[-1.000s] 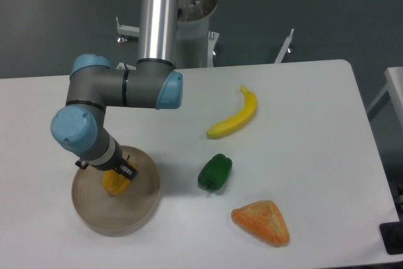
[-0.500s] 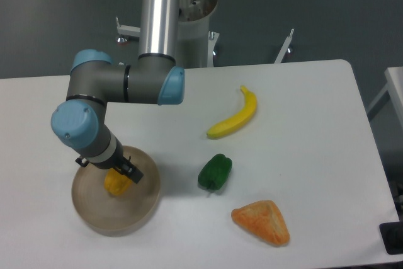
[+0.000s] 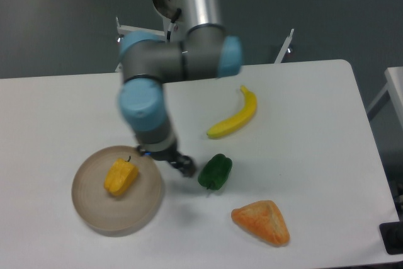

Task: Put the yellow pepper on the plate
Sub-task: 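Raise the open gripper away from the pepper on the plate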

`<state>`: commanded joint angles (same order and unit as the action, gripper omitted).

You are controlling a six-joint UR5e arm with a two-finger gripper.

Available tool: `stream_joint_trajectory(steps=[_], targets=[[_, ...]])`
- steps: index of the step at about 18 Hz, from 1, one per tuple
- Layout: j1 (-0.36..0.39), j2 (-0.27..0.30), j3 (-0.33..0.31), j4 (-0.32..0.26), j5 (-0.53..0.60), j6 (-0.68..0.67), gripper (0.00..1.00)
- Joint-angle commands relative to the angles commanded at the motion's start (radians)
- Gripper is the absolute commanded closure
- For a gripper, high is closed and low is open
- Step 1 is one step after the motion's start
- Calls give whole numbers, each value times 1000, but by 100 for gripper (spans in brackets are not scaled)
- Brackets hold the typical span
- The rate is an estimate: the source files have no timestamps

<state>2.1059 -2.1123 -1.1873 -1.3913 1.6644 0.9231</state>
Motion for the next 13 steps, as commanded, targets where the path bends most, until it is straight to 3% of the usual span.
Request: stream_joint_trajectory(steps=[4,8,13], targets=[[77,-2,8,12,2,103,1],[161,-12,-8,83,0,207,1],[206,-28,-14,135,3,246,1]])
